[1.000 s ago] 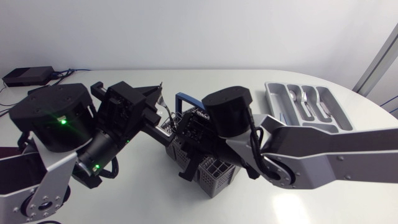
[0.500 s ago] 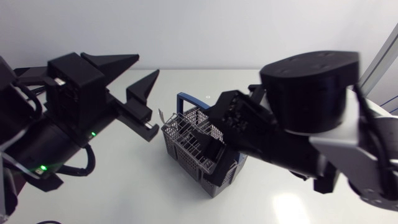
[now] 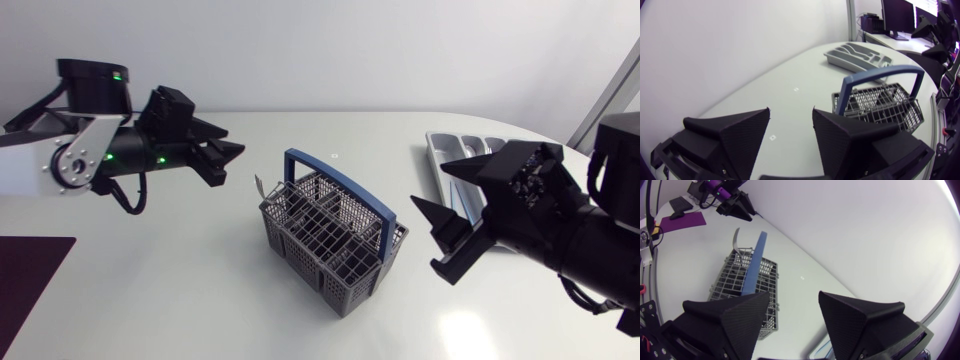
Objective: Unload the cutlery basket into the drawer organizer.
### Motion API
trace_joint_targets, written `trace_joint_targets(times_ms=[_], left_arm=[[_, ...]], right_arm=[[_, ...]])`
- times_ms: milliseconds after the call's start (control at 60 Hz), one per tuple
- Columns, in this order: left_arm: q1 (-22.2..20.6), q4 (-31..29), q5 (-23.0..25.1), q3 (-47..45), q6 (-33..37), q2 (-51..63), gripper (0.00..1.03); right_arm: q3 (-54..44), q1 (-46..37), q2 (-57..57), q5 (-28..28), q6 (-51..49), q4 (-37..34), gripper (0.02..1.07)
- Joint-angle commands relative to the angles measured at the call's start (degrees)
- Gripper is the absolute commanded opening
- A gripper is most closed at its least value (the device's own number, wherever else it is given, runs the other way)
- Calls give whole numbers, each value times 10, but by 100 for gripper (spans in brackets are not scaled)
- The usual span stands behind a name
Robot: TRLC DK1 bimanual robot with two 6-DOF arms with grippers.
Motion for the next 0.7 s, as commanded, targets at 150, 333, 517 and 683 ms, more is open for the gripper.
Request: trace_joint_targets(times_ms=[150,333,517,683], left_arm=[[5,-108,76,106,85,156,72],[-24,-153,89,116,137,182,72],[-41,-175,93,107,161,188,72],[-45,-187,93,91,176,179,72]], right_arm=[[-63,-77,-10,-45,-7,-33,74],[-94,-65,34,-67,0,-26,74],[-86,-59,142,-87,1,36,74],[-43,-62,243,-87,1,101,74]])
